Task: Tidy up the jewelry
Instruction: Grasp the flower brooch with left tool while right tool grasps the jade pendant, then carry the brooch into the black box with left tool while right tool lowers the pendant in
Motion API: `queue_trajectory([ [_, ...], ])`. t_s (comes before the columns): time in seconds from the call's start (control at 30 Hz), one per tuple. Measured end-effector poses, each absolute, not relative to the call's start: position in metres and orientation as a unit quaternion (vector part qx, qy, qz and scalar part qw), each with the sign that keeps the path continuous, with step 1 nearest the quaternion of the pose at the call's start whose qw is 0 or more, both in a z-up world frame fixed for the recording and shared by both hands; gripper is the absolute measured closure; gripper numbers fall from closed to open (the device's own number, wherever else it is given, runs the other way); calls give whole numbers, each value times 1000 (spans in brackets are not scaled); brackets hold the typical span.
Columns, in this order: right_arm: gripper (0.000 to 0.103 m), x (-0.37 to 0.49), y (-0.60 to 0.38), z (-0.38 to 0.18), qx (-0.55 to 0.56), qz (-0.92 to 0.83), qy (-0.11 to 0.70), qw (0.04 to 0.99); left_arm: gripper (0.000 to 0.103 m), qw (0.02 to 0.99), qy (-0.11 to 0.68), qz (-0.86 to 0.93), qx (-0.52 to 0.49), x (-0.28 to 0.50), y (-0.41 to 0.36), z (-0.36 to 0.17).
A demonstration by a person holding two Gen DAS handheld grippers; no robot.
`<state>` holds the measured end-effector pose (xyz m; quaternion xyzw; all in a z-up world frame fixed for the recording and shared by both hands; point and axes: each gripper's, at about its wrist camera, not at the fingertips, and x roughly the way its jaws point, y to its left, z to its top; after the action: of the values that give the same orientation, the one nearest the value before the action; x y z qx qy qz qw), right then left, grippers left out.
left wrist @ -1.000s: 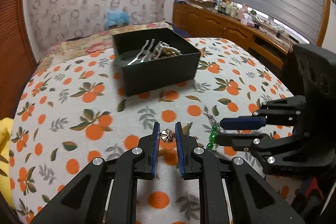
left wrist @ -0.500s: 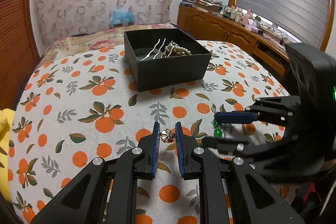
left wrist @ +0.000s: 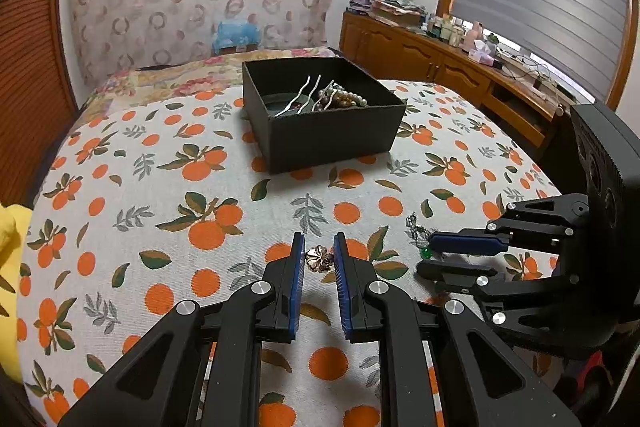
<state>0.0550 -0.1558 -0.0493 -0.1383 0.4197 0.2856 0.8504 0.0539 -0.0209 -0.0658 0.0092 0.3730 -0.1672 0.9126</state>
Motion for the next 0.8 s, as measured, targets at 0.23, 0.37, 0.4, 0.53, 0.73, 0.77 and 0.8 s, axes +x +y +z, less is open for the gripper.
queue_trajectory([
  [0.23, 90, 54, -162, -48, -150, 289, 421, 847, 89, 913, 373, -167, 9, 54, -22, -66],
  [0.37, 91, 55, -165, -44, -142, 290, 416, 850, 89, 912, 374, -168, 11, 54, -24, -65],
  [0.4, 91, 55, -167, -41, -138, 290, 413, 852, 89, 912, 374, -168, 11, 54, -24, -65],
  [0.53, 91, 58, -171, -26, -128, 294, 398, 859, 89, 913, 372, -168, 12, 54, -25, -64],
  [0.73, 91, 67, -176, 9, -124, 298, 364, 874, 89, 916, 365, -166, 21, 63, -27, -54],
  [0.77, 91, 69, -177, 12, -124, 298, 360, 875, 89, 917, 363, -166, 22, 65, -27, -51],
  [0.8, 91, 72, -177, 19, -125, 298, 355, 877, 89, 918, 361, -166, 22, 68, -27, -49],
])
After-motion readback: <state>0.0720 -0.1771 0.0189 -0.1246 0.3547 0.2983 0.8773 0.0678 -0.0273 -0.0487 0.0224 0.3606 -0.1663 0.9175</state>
